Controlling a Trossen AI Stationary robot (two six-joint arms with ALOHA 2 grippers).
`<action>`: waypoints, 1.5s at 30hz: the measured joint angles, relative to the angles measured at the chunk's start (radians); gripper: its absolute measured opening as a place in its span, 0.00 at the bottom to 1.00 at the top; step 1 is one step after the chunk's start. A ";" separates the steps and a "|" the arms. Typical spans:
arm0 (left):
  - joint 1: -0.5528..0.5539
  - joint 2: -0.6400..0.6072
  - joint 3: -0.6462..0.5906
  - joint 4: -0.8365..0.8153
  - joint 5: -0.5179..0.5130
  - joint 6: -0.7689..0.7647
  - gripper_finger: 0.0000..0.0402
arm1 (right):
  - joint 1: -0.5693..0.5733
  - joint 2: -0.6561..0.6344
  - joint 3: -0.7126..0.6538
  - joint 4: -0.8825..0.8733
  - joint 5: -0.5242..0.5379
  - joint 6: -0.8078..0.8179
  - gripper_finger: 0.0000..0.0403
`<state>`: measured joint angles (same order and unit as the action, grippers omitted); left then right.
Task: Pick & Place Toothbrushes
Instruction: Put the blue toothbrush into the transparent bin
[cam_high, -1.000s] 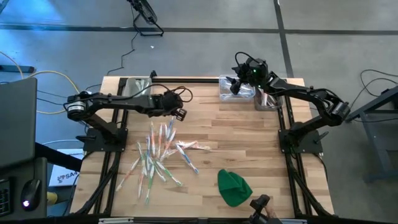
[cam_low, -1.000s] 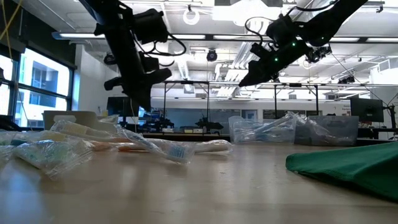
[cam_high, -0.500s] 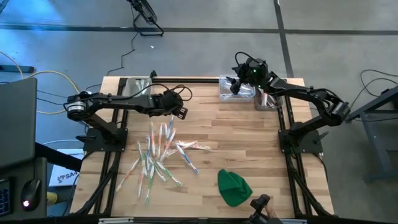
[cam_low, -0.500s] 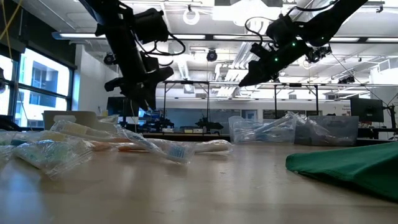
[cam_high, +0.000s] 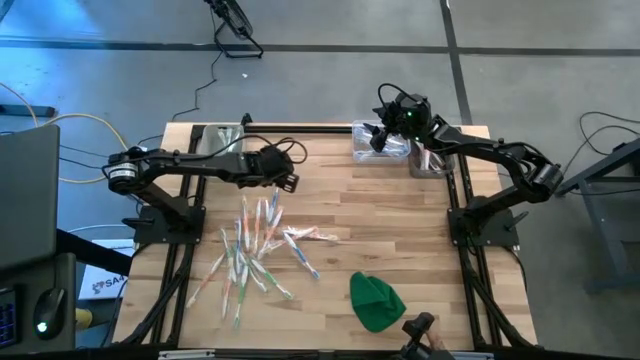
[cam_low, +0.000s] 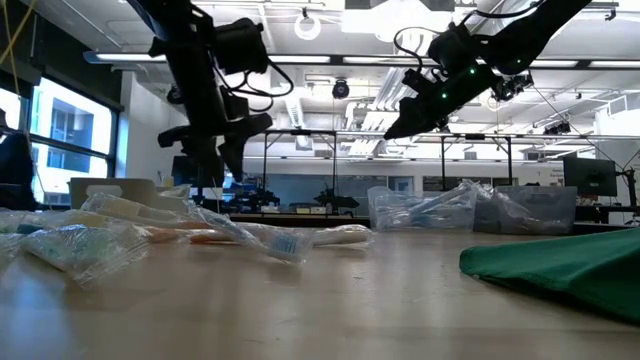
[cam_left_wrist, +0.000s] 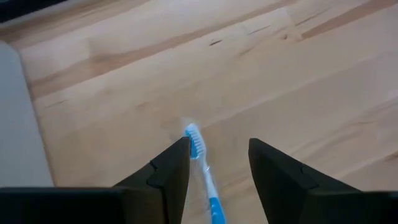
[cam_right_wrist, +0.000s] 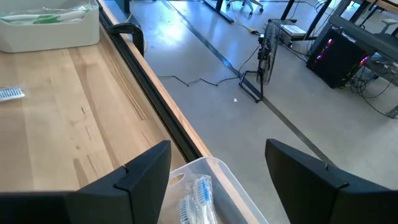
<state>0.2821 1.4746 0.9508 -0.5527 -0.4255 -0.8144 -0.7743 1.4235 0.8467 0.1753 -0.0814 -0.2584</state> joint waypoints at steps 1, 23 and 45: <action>0.000 0.000 0.000 -0.005 0.000 -0.002 0.40 | 0.000 0.000 0.000 0.000 0.000 0.000 0.63; 0.000 0.014 -0.196 0.224 0.016 -0.055 0.40 | 0.000 0.000 0.000 0.000 0.000 0.000 0.63; 0.000 0.189 -0.196 0.389 -0.017 -0.047 0.25 | 0.000 0.000 0.000 0.000 -0.004 0.004 0.63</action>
<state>0.2818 1.6634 0.7551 -0.1638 -0.4423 -0.8612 -0.7742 1.4235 0.8471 0.1753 -0.0853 -0.2546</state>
